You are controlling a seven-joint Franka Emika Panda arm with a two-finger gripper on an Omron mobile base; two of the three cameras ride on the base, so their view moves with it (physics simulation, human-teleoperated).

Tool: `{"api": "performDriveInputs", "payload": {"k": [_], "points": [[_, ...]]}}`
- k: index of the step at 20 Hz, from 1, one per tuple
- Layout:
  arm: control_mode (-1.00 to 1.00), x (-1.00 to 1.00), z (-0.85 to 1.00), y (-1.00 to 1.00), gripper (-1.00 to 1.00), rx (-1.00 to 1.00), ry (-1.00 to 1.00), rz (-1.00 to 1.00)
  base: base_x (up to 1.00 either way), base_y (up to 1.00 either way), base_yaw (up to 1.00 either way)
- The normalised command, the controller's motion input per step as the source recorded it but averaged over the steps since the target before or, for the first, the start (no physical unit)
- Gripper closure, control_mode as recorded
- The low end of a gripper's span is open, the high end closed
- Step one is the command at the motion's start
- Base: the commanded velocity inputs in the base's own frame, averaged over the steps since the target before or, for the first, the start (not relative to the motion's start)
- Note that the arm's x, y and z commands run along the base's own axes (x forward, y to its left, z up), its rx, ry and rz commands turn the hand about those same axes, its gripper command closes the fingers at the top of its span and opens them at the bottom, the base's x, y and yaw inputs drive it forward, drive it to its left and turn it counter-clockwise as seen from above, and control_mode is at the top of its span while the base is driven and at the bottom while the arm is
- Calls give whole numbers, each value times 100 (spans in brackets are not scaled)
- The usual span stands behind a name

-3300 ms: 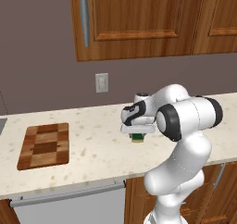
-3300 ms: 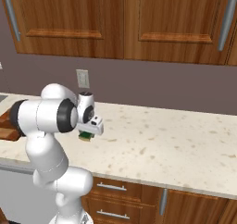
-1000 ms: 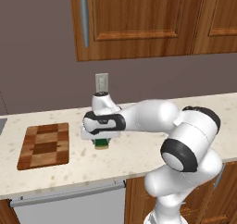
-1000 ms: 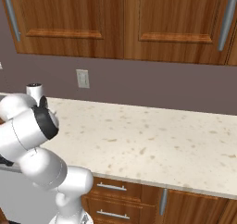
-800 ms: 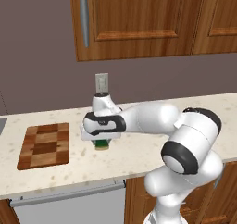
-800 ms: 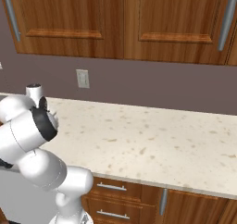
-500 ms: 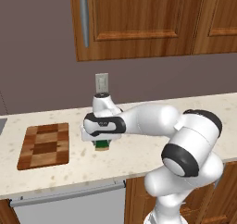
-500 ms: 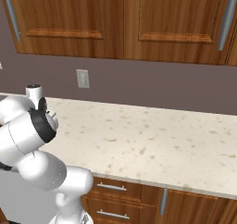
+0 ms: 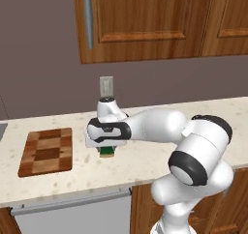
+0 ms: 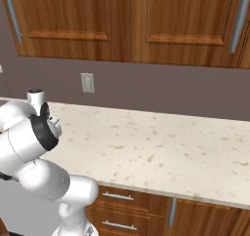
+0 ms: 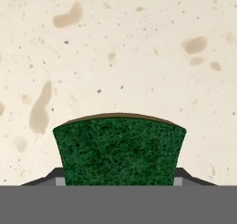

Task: Pick up the sponge from the counter and clean the cutting board by briefly scrubbing or pressing down on the cutting board. Once finished, release the sponge.

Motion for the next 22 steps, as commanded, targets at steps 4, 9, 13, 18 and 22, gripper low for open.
{"api": "performDriveInputs", "payload": {"k": [4,9,13,18,22], "points": [[100,0,0,0,100,0,0,0,-54,25,0],[100,0,0,0,100,0,0,0,-61,49,-1],[100,0,0,0,100,0,0,0,-9,94,-3],[100,0,0,0,100,0,0,0,24,98,-5],[100,0,0,0,100,0,0,0,29,48,0]]}}
